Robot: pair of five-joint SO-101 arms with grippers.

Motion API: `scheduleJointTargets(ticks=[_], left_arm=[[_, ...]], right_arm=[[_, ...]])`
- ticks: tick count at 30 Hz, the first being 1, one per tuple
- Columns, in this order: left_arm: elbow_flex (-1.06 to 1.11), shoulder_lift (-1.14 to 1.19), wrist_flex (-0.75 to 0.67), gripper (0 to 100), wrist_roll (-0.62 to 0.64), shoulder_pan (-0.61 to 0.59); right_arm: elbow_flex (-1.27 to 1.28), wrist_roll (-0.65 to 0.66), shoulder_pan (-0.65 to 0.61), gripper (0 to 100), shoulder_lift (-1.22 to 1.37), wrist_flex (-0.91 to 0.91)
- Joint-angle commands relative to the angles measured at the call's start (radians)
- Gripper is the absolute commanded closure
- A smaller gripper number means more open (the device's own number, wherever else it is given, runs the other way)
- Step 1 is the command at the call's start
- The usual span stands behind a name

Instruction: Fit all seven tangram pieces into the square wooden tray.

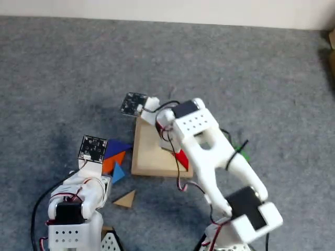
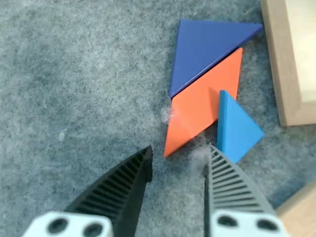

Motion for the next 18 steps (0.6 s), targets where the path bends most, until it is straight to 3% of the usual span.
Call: scheduleJointTargets(ticks=[1, 9, 18], left_arm=[[0.019, -0.004, 0.006, 83, 0.003, 0.008], [0.019, -0.004, 0.006, 83, 0.003, 0.008], [0.019, -0.004, 0.006, 83, 0.003, 0.008]], right_arm=[[-0.182, 0.066, -0.015, 85.4, 0.065, 0.085], [-0.407, 0.176, -0.030, 85.4, 0.308, 0.179], [-0.544, 0.178, -0.041, 84.9, 0.464, 0.185]])
